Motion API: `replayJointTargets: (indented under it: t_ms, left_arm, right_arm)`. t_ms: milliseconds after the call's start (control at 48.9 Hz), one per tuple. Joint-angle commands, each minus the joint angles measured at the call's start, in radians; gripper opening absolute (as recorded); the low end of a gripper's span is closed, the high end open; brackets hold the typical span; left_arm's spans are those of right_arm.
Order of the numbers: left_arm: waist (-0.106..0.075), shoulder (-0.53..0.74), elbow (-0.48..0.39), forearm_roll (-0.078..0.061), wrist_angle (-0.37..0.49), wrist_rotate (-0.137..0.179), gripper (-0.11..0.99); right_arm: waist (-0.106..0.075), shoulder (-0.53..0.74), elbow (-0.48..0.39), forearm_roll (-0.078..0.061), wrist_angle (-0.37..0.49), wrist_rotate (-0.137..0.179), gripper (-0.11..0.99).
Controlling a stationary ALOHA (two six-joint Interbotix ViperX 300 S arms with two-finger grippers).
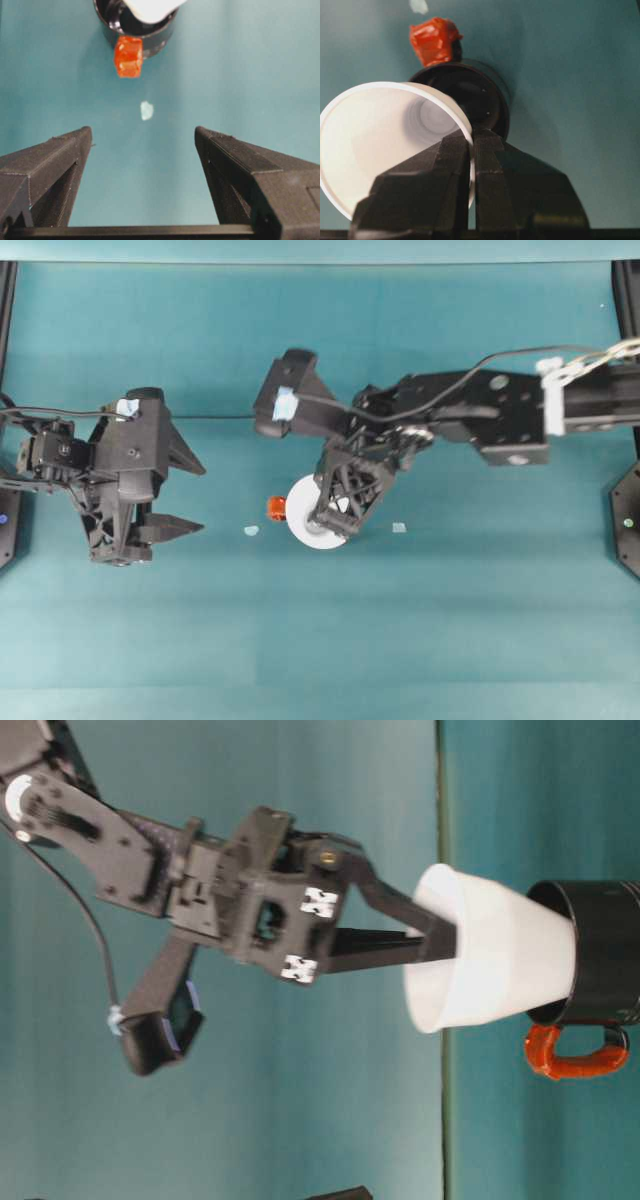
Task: Put the paper cup into the moved red handle cup holder.
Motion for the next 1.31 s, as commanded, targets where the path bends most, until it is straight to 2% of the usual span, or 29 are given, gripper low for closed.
replayJointTargets:
  t_ms: [0,102,409,654,756,838,899,961,1145,1186,1288]
  left_arm:
    - [-0.002,-0.003,-0.023,0.002,-0.008,0.000,0.90]
    - [-0.002,-0.003,-0.023,0.002,-0.008,0.000,0.90]
    - [-0.002,-0.003,-0.023,0.002,-0.008,0.000,0.90]
    - [-0.002,-0.003,-0.023,0.002,-0.008,0.002,0.90]
    - [-0.002,-0.003,-0.021,0.002,-0.008,0.002,0.90]
    - [-0.002,-0.003,-0.021,0.002,-0.008,0.002,0.90]
    - [-0.002,-0.003,-0.021,0.003,-0.008,0.002,0.90]
    - [-0.002,-0.003,-0.021,0.002,-0.008,0.002,0.90]
    - [-0.002,-0.003,-0.021,0.002,-0.009,0.002,0.90]
    - [-0.002,-0.003,-0.021,0.002,-0.008,0.002,0.90]
    - [-0.002,-0.003,-0.023,0.002,-0.008,0.000,0.90]
  right_arm:
    - [0.003,0.008,-0.015,-0.012,-0.003,0.003,-0.10]
    - [0.002,0.017,-0.015,-0.020,-0.003,0.003,-0.10]
    - [-0.003,0.015,-0.017,-0.020,-0.006,0.003,-0.10]
    - [-0.005,0.015,-0.031,-0.006,-0.005,0.005,-0.10]
    - [-0.005,0.015,-0.040,0.002,-0.003,0.003,-0.06]
    - [-0.005,0.015,-0.046,0.011,0.002,0.003,0.02]
    - [-0.003,0.015,-0.044,0.015,0.008,0.005,0.12]
    - [0.000,0.015,-0.046,0.017,0.017,0.005,0.26]
    - [0.003,0.015,-0.046,0.015,0.031,0.003,0.80]
    - [0.003,0.015,-0.046,0.015,0.029,0.003,0.83]
    - [0.005,0.014,-0.046,0.015,0.026,0.005,0.77]
